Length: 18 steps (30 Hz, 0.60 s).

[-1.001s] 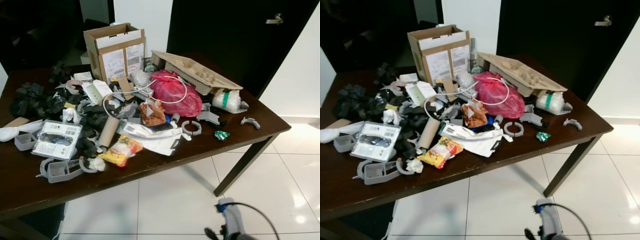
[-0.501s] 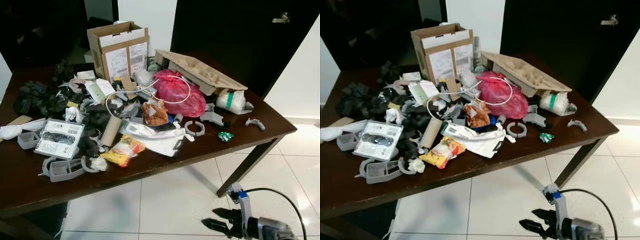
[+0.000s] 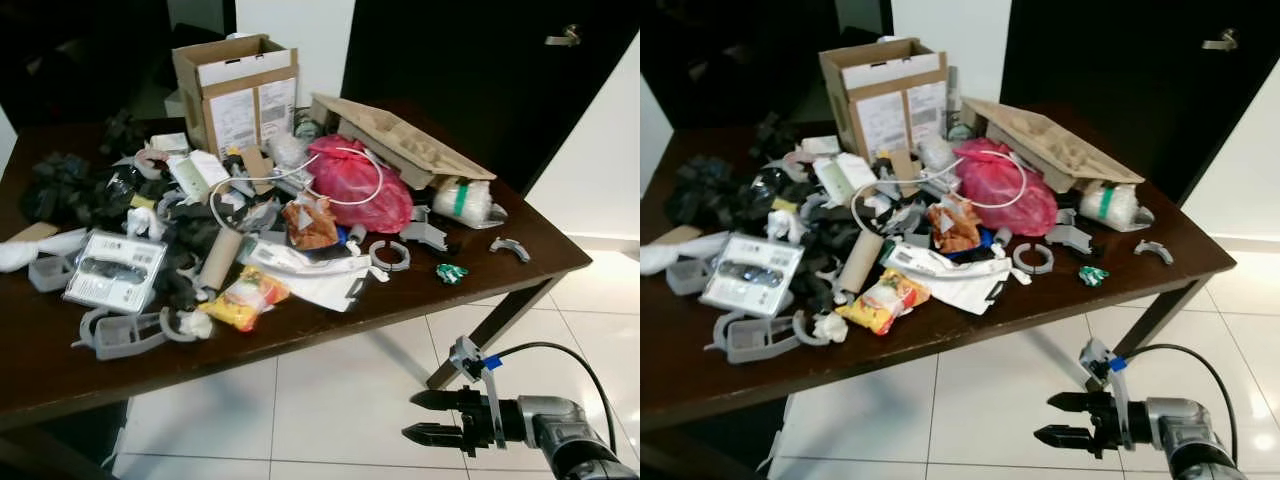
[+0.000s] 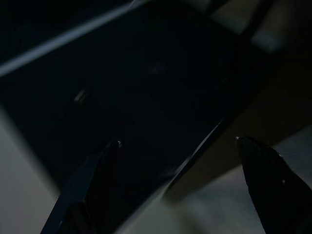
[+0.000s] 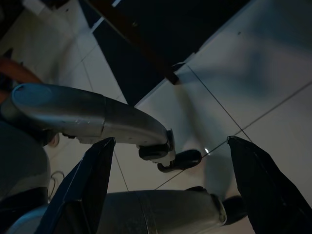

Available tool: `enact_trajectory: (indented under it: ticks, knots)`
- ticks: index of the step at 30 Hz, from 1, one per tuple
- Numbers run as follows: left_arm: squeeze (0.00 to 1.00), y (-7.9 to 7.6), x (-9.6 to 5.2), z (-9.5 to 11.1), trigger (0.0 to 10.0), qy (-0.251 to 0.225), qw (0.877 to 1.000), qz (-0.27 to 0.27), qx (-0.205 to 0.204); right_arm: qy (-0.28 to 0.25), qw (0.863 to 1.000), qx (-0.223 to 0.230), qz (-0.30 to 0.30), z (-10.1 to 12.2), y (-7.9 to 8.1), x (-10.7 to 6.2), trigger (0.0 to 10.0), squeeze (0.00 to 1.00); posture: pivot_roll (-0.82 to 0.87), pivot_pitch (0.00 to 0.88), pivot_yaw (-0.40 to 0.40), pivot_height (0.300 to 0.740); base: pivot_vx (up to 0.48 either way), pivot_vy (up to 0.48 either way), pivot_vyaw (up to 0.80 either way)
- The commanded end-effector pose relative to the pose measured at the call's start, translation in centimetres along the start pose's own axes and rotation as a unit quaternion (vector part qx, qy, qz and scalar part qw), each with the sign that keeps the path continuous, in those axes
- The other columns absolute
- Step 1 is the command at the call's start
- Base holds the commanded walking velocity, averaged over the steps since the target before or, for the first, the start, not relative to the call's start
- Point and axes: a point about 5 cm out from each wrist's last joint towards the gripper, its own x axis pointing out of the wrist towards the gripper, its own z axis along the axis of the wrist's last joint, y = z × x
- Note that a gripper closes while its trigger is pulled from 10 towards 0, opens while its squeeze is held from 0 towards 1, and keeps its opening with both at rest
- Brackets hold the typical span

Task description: Picking trash to rubbish bin

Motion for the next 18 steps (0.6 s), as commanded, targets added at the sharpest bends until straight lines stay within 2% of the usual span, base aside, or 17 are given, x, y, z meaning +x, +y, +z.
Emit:
enact_trajectory:
  ticks: [1, 2, 4, 5, 6, 7, 9, 10, 11, 12, 14, 15, 17, 18]
  knots:
    - [0.0, -0.7, 0.7, 3.3, 10.0, -0.052, 0.995, -0.081, 0.008, -0.003, 1.0, -0.006, 0.012, 0.3, 0.1, 0.3, 10.0, 0.0, 0.18, 0.117, -0.094, 0.74, 0.0, 0.0, 0.0]
    - [0.0, -0.7, 0.7, 3.3, 10.0, -0.052, 0.995, -0.081, 0.008, -0.003, 1.0, -0.006, 0.012, 0.3, 0.1, 0.3, 10.0, 0.0, 0.18, 0.117, -0.094, 0.74, 0.0, 0.0, 0.0]
    - [0.0, -1.8, 0.7, 5.0, 10.0, -0.077, 0.985, -0.153, 0.006, -0.012, 1.0, -0.007, 0.025, 0.8, 0.1, 0.5, 10.0, 0.0, 0.18, 0.118, -0.095, 0.74, 0.0, 0.0, 0.0]
    - [0.0, -1.8, 0.7, 5.0, 10.0, -0.077, 0.985, -0.153, 0.006, -0.012, 1.0, -0.007, 0.025, 0.8, 0.1, 0.5, 10.0, 0.0, 0.18, 0.118, -0.095, 0.74, 0.0, 0.0, 0.0]
    - [0.0, -2.5, 0.6, 6.1, 10.0, -0.087, 0.977, -0.193, 0.008, -0.019, 0.999, -0.008, 0.033, 1.1, 0.1, 0.6, 10.0, 0.0, 0.18, 0.117, -0.092, 0.74, 0.0, 0.0, 0.0]
    - [0.0, -2.5, 0.6, 6.1, 10.0, -0.087, 0.977, -0.193, 0.008, -0.019, 0.999, -0.008, 0.033, 1.1, 0.1, 0.6, 10.0, 0.0, 0.18, 0.117, -0.092, 0.74, 0.0, 0.0, 0.0]
    - [0.0, -4.0, 0.2, 7.2, 10.0, -0.086, 0.96, -0.265, 0.015, -0.034, 0.998, -0.012, 0.046, 1.8, 0.1, 0.8, 10.0, 0.0, 0.18, 0.115, -0.087, 0.74, 0.0, 0.0, 0.0]
    - [0.0, -4.0, 0.2, 7.2, 10.0, -0.086, 0.96, -0.265, 0.015, -0.034, 0.998, -0.012, 0.046, 1.8, 0.1, 0.8, 10.0, 0.0, 0.18, 0.115, -0.087, 0.74, 0.0, 0.0, 0.0]
    - [0.0, -4.7, 0.0, 7.4, 10.0, -0.081, 0.953, -0.292, 0.02, -0.04, 0.998, -0.014, 0.05, 2.0, 0.1, 0.8, 10.0, 0.0, 0.18, 0.115, -0.087, 0.74, 0.0, 0.0, 0.0]
    - [0.0, -4.7, 0.0, 7.4, 10.0, -0.081, 0.953, -0.292, 0.02, -0.04, 0.998, -0.014, 0.05, 2.0, 0.1, 0.8, 10.0, 0.0, 0.18, 0.115, -0.087, 0.74, 0.0, 0.0, 0.0]
    - [0.0, -6.8, -0.8, 7.9, 10.0, -0.063, 0.927, -0.369, 0.024, -0.075, 0.995, -0.012, 0.063, 2.9, 0.2, 0.7, 10.0, 0.0, 0.18, 0.115, -0.077, 0.74, 0.0, 0.0, 0.0]
    - [0.0, -6.8, -0.8, 7.9, 10.0, -0.063, 0.927, -0.369, 0.024, -0.075, 0.995, -0.012, 0.063, 2.9, 0.2, 0.7, 10.0, 0.0, 0.18, 0.115, -0.077, 0.74, 0.0, 0.0, 0.0]
    - [0.0, -8.2, -1.4, 8.1, 10.0, -0.05, 0.908, -0.415, 0.024, -0.108, 0.991, -0.009, 0.073, 3.6, 0.4, 0.5, 10.0, 0.0, 0.17, 0.114, -0.076, 0.74, 0.0, 0.0, 0.0]
    - [0.0, -8.2, -1.4, 8.1, 10.0, -0.05, 0.908, -0.415, 0.024, -0.108, 0.991, -0.009, 0.073, 3.6, 0.4, 0.5, 10.0, 0.0, 0.17, 0.114, -0.076, 0.74, 0.0, 0.0, 0.0]
